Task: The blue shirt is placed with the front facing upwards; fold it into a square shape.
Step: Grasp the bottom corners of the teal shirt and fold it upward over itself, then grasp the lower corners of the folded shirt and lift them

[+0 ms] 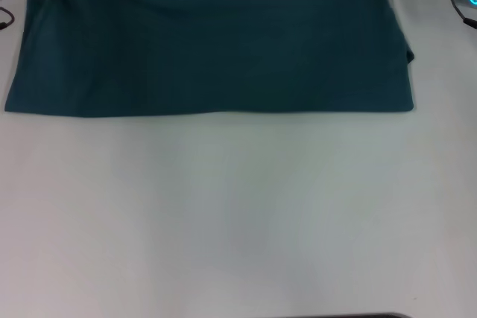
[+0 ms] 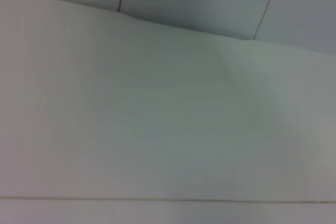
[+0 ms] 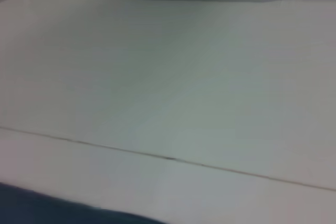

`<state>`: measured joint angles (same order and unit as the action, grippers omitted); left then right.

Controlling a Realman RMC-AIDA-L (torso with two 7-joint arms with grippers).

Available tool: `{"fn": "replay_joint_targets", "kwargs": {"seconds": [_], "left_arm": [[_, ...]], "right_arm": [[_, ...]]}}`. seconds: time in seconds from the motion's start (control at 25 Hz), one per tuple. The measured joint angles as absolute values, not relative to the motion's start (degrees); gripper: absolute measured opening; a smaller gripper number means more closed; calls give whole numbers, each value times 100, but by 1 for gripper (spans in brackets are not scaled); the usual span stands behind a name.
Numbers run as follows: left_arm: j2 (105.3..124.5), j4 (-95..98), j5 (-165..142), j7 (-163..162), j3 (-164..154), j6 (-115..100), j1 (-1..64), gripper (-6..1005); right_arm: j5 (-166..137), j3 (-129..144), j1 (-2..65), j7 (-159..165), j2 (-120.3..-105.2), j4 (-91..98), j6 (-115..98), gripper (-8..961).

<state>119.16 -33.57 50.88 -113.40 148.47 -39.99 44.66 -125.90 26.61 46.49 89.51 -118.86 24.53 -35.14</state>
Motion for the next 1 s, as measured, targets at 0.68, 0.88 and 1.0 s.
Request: {"fn": "replay_joint_targets", "kwargs": {"seconds": [0.68, 0.88, 1.0], "left_arm": [[12242, -4515, 5403, -11468, 14813, -4802, 3693, 547], [12309, -4959, 5501, -11456, 14811, -5789, 3392, 769], [12367, -5229, 5511, -11464, 14810, -6301, 3205, 900]], "right_arm": [[-11177, 2681, 3785, 8040, -11938, 3057, -4625, 552], [-11109, 2679, 3279, 8090, -11929, 3388, -5650, 791], [-11124, 2680, 2983, 8178, -11909, 3601, -6323, 868]]}}
